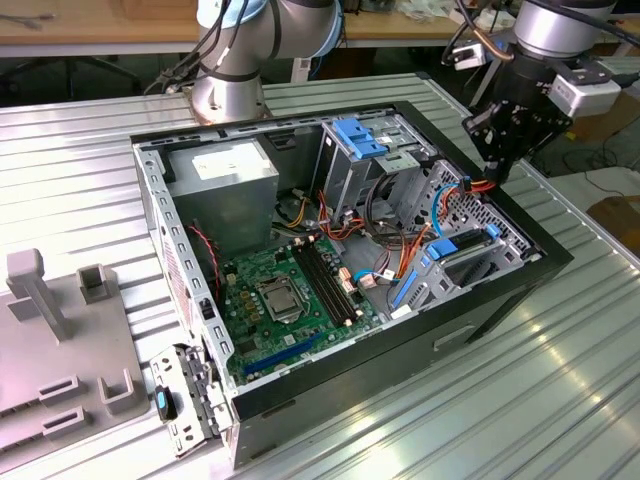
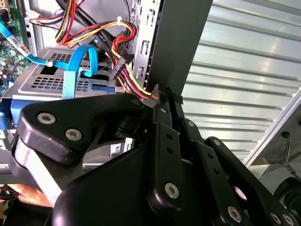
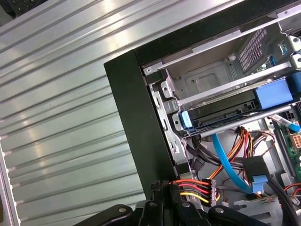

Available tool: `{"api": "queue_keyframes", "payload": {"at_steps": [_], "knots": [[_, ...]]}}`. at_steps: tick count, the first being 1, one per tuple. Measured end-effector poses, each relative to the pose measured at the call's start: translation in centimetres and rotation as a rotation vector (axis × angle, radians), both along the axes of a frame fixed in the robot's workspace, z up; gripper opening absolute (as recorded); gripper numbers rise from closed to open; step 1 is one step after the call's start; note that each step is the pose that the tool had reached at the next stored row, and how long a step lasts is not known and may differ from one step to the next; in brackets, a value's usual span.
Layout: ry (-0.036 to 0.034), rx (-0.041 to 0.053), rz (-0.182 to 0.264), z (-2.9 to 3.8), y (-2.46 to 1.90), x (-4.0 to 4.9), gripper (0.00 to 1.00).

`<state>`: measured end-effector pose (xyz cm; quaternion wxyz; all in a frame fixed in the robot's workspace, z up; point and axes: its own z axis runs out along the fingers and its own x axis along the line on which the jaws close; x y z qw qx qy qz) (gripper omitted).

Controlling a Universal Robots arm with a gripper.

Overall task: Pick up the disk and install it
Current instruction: 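Insert the first disk wire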

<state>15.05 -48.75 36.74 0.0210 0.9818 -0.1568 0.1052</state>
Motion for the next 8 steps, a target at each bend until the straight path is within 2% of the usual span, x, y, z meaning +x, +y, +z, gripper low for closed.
{"api": "queue_keyframes", "payload": {"at_steps": [3, 8], "knots": [[0.0, -0.0001, -0.019, 0.08, 0.0, 0.0, 0.17], [0.0001, -0.0001, -0.119, 0.09, 0.0, 0.0, 0.17]]}}
